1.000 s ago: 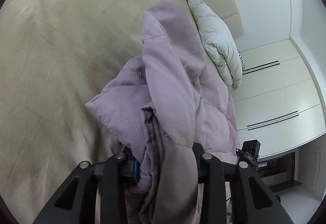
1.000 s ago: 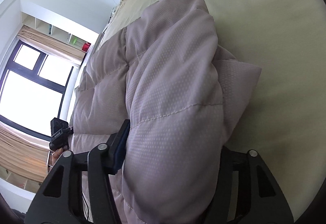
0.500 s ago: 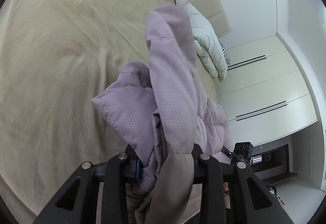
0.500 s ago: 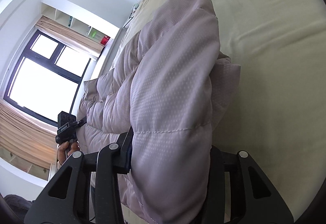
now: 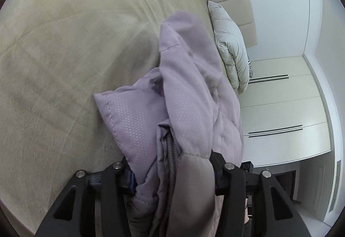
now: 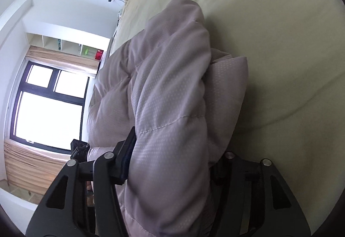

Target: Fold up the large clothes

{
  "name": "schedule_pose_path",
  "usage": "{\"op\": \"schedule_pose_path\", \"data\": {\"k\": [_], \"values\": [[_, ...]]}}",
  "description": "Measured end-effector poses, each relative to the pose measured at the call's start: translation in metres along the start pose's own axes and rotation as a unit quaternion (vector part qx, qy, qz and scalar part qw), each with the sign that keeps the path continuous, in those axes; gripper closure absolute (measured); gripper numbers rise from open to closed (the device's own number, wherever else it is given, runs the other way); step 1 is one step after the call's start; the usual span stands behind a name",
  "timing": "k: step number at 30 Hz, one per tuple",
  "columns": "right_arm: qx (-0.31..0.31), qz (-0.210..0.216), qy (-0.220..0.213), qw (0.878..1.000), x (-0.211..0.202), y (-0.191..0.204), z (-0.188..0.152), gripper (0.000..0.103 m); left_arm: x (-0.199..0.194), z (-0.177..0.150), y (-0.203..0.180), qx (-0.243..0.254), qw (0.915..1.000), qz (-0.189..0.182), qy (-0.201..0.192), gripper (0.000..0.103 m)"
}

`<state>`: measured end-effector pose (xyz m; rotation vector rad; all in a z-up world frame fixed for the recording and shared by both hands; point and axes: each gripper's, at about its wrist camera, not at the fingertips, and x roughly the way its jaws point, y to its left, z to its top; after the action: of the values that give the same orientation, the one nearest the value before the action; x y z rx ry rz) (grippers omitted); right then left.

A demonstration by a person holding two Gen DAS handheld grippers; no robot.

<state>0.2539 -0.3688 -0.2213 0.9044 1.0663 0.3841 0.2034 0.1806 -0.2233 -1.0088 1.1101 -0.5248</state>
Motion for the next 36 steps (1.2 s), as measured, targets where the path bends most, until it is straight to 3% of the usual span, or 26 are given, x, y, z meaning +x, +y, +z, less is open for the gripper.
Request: {"op": "schedule_pose_path", "data": {"k": [4, 7, 10, 11, 13, 15, 18, 20, 22, 24, 28, 30, 33, 36], "values": [[0.044, 0.030, -0.013, 0.998, -0.001, -0.014, -0.001, 0.038, -0.020, -0.007, -0.002, -0.002, 0.9998, 0.008, -0.018, 0.044], [0.054, -0.003, -0.035, 0.998, -0.025, -0.010, -0.001, 0.038, -0.059, -0.019, -0.016, 0.028, 0.9971, 0.052, -0.048, 0.044], [0.010, -0.083, -0.087, 0.993, -0.063, 0.011, 0.002, 0.037, -0.099, -0.027, -0.043, 0.083, 0.9805, 0.140, -0.110, 0.044], [0.005, -0.091, -0.106, 0.990, -0.075, 0.019, 0.002, 0.037, -0.107, -0.028, -0.057, 0.103, 0.9749, 0.154, -0.124, 0.044], [-0.014, -0.046, -0.124, 0.991, -0.081, 0.047, 0.004, 0.037, -0.106, -0.028, -0.087, 0.135, 0.9724, 0.137, -0.132, 0.044], [-0.043, 0.001, -0.111, 0.993, -0.062, 0.085, 0.009, 0.037, -0.083, -0.025, -0.118, 0.170, 0.9711, 0.120, -0.117, 0.044], [-0.068, 0.080, -0.048, 0.993, 0.000, 0.138, 0.013, 0.037, -0.026, -0.018, -0.146, 0.189, 0.9713, 0.110, -0.094, 0.042], [-0.056, 0.093, -0.008, 0.994, 0.050, 0.158, 0.014, 0.037, 0.011, -0.011, -0.143, 0.171, 0.9771, 0.103, -0.073, 0.042], [-0.030, 0.090, 0.010, 0.995, 0.094, 0.164, 0.016, 0.037, 0.037, -0.008, -0.138, 0.164, 0.9758, 0.131, -0.062, 0.042], [-0.010, 0.084, -0.006, 0.996, 0.101, 0.155, 0.010, 0.038, 0.053, -0.008, -0.134, 0.174, 0.9699, 0.158, -0.061, 0.042], [0.010, 0.084, -0.041, 0.996, 0.095, 0.142, 0.032, 0.038, 0.060, -0.005, -0.131, 0.194, 0.9634, 0.174, -0.065, 0.042], [0.009, 0.062, -0.063, 0.996, 0.075, 0.125, 0.041, 0.038, 0.059, -0.005, -0.127, 0.209, 0.9578, 0.185, -0.068, 0.042], [0.030, 0.044, -0.091, 0.994, 0.046, 0.090, 0.049, 0.038, 0.050, -0.005, -0.116, 0.215, 0.9574, 0.182, -0.066, 0.045], [0.021, 0.001, -0.120, 0.993, 0.004, 0.064, 0.044, 0.038, 0.029, -0.009, -0.108, 0.222, 0.9523, 0.195, -0.077, 0.045]]}}
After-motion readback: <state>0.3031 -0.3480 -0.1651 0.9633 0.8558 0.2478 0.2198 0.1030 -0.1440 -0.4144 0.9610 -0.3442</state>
